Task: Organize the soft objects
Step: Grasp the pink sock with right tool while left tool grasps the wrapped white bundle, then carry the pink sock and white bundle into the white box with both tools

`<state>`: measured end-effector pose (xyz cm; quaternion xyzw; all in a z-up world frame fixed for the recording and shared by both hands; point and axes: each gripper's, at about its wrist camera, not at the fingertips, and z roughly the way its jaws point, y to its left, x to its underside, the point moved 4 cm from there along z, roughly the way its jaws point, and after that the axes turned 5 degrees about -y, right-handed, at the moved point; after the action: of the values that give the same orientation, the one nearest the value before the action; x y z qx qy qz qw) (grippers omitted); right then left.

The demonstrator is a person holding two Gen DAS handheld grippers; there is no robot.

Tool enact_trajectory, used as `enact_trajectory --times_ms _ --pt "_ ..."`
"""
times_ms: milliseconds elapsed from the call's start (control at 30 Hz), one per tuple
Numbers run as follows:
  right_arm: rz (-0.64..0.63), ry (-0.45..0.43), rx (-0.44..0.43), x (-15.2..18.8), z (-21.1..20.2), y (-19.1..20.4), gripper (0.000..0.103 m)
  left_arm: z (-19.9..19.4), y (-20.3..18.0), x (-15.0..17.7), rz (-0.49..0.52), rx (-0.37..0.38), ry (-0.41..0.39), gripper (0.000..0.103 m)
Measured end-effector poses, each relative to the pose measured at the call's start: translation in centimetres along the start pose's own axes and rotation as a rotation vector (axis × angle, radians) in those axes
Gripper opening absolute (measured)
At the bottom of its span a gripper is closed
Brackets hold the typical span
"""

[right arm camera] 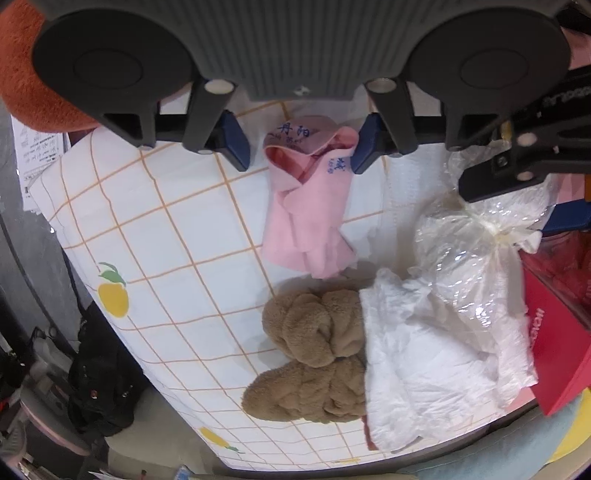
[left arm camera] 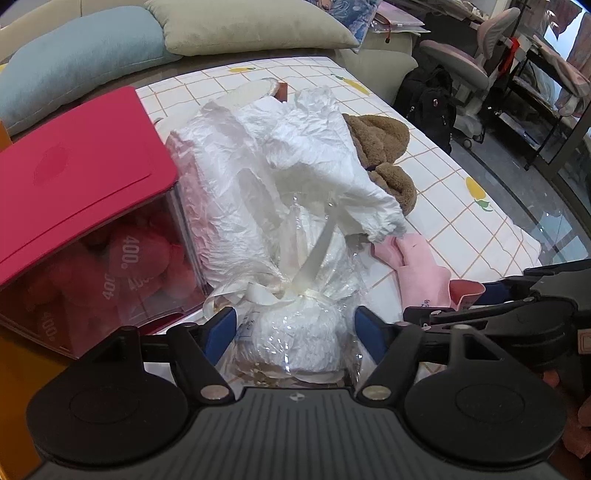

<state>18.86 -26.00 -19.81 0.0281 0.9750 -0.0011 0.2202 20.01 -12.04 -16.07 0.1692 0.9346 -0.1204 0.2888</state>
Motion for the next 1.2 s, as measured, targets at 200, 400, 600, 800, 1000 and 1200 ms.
enact_trajectory --times_ms 200,400,600,800,1000,1200 --pt "-0.044 -0.019 -0.027 0.4 -0.8 1.1 0.006 -0.6 -0.1 0.2 -0.007 -0.007 -0.037 0.058" --pt "0.025 -0.063 -0.044 0.3 -2.1 -0.1 0.005 -3.3 0.0 0.0 -0.038 0.009 -0.104 0.056" --pt "0.059 -0.114 -0.049 0.5 -4.5 -0.4 0.005 -6.7 -0.3 0.6 -0.059 0.04 -0.132 0.056" --pt "0.072 -0.13 -0.071 1.4 -6.8 -0.1 0.005 -9.9 -0.3 1.5 -0.082 0.055 -0.159 0.056" --pt "0.003 -0.224 -0.097 1.8 -10.4 1.6 0.005 -14.2 0.6 1.3 -0.123 0.064 -0.255 0.056" --pt "-0.121 -0.359 -0.146 1.2 -14.8 5.3 0.005 -17.8 3.0 0.8 -0.165 0.009 -0.344 0.056"
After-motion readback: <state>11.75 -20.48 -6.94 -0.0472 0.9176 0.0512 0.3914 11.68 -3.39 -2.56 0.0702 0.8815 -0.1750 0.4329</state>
